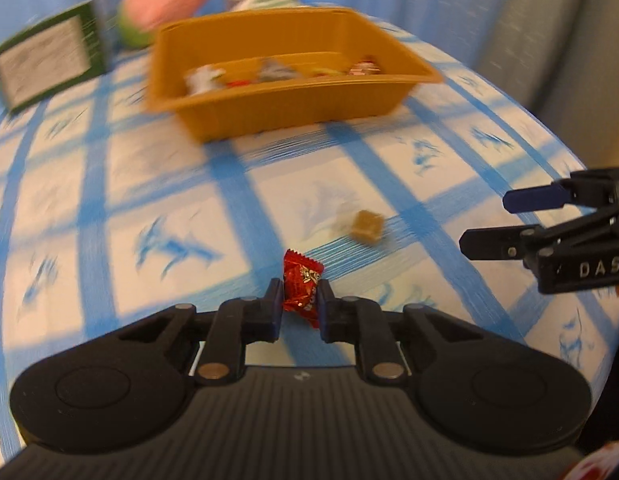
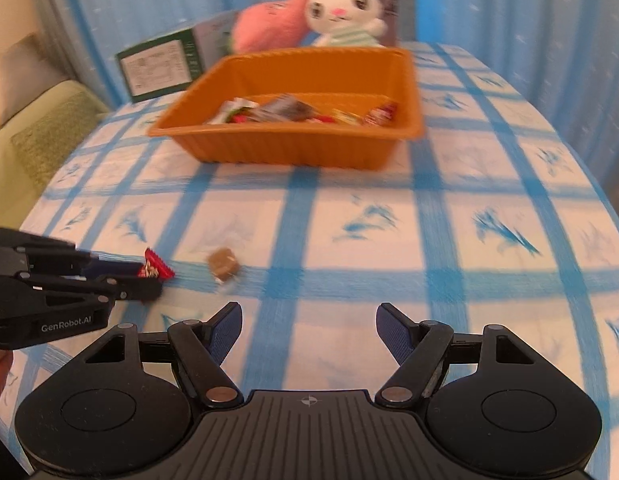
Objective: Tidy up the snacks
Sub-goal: 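Lower the left tool onto the red candy and close on it, then close the right tool on the brown caramel beside the left tool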
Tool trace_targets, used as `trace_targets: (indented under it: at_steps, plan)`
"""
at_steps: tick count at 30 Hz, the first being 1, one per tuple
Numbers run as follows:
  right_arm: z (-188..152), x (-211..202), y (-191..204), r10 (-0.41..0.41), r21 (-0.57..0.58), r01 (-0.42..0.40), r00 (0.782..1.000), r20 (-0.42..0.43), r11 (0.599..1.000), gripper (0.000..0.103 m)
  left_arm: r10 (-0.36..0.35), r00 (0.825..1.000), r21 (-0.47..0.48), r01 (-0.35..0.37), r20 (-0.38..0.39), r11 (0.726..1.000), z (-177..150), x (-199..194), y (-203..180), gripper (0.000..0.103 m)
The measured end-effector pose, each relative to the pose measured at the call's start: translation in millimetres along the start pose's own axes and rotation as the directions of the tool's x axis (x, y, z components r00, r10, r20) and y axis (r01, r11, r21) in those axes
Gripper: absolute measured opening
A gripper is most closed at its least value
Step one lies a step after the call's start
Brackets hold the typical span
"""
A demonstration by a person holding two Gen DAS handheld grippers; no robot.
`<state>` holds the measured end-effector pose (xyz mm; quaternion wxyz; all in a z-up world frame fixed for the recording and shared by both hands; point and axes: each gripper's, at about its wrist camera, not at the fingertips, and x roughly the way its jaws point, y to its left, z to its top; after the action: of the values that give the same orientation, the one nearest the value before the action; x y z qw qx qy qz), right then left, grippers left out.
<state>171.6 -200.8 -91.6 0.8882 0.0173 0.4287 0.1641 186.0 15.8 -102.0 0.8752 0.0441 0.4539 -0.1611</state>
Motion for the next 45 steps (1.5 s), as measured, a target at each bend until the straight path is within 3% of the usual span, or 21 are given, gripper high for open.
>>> trace_targets:
  at_steps: [3, 6, 9, 22, 23, 34, 37, 45]
  plan:
    - [6.8, 11.0, 12.4, 0.031, -0.067, -0.030, 0.999, 0.015, 0.997, 0.075, 0.026, 1.000, -0.103, -0.027, -0.003, 0.994, -5.2, -3.4, 11.4, 0.015]
    - [12.5, 21.3, 26.3, 0.062, -0.136, -0.058, 0.998, 0.026, 0.989, 0.074, 0.038, 0.999, -0.135, -0.038, 0.002, 0.990, -7.2, -5.1, 15.2, 0.015]
    - [16.4, 32.8, 40.9, 0.081, -0.218, -0.073, 0.996, 0.028, 0.973, 0.060, 0.051, 0.999, -0.134, -0.050, 0.007, 0.990, -8.0, -6.0, 13.8, 0.015]
    - [12.3, 62.2, 58.8, 0.074, -0.342, -0.070, 0.997, -0.002, 0.937, 0.026, 0.048, 0.998, -0.155, -0.041, 0.041, 0.987, -12.7, -7.2, 11.2, 0.020]
    - [12.0, 62.1, 59.8, 0.074, -0.343, -0.071, 0.997, -0.002, 0.937, 0.023, 0.049, 0.998, -0.153, -0.042, 0.044, 0.987, -12.5, -7.5, 10.5, 0.021]
    - [6.7, 43.4, 46.2, 0.044, -0.232, -0.040, 0.999, 0.013, 0.972, 0.022, 0.066, 0.997, -0.119, -0.060, 0.042, 0.991, -10.0, -4.3, 2.8, 0.022]
    - [4.5, 37.2, 40.3, 0.033, -0.199, -0.030, 0.999, 0.013, 0.980, 0.022, 0.084, 0.996, -0.110, -0.080, 0.035, 0.991, -11.7, -5.3, -0.7, 0.015]
    - [8.0, 10.3, 24.0, 0.003, -0.118, 0.001, 0.999, 0.040, 0.993, 0.022, 0.096, 0.992, -0.141, -0.084, 0.083, 0.986, -5.3, -26.1, -6.4, 0.014]
